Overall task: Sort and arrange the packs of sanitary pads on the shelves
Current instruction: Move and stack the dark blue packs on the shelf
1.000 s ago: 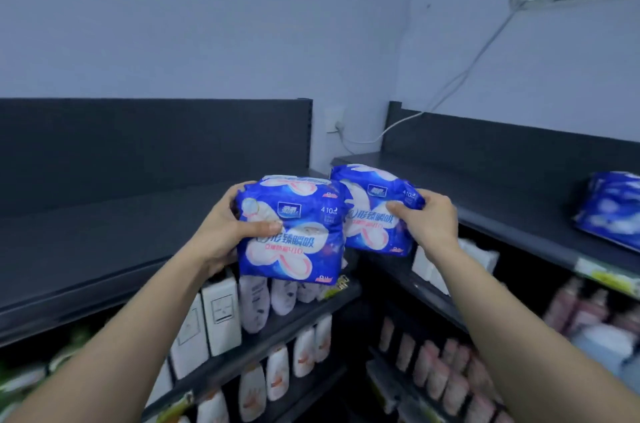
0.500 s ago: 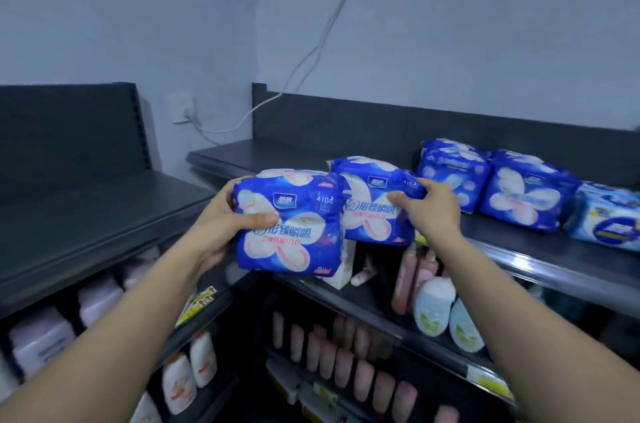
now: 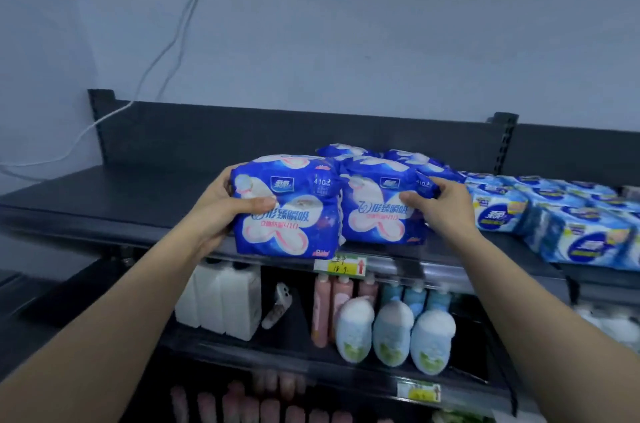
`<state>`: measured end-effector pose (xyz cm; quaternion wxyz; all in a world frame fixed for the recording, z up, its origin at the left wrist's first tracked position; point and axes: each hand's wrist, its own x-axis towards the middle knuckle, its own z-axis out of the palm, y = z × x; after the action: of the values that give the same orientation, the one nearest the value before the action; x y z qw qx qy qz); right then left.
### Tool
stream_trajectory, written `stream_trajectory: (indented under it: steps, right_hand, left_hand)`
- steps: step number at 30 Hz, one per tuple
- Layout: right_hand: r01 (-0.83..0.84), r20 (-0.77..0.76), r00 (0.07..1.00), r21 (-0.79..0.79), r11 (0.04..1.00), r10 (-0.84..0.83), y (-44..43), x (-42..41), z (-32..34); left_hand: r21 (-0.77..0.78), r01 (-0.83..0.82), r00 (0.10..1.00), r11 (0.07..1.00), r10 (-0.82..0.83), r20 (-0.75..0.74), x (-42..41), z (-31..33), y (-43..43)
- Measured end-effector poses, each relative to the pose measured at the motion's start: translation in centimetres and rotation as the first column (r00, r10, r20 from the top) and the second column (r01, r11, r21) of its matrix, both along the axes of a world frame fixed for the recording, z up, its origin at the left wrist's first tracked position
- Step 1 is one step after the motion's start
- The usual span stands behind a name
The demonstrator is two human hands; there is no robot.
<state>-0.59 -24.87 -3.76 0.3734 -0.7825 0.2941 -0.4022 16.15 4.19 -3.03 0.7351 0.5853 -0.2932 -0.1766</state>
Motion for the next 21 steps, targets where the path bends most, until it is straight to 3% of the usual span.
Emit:
stream_trajectory:
  steps: [6,14,21]
  right_hand:
    - [0.079,-0.041,0.996,0.021,0.997,-0.078,-4.0,-1.9,-0.1]
    - [0.102,-0.062,0.993,0.1,0.99,-0.096,-7.6,-3.2,-2.5]
    - [0.076,-0.061,0.995,0.05,0.996,-0.073,-8.0,-3.2,-2.9]
  left_hand:
    - [-0.026,0.073,0.997,0.997,-0.073,-0.011,2.6,-0.1,-6.1]
    - [0.021,0.0,1.0,1.0,0.0,-0.018,2.8,-2.0,-11.5]
    - [0.047,-0.012,0.997,0.999,0.015,-0.071,2.4,-3.5,-14.6]
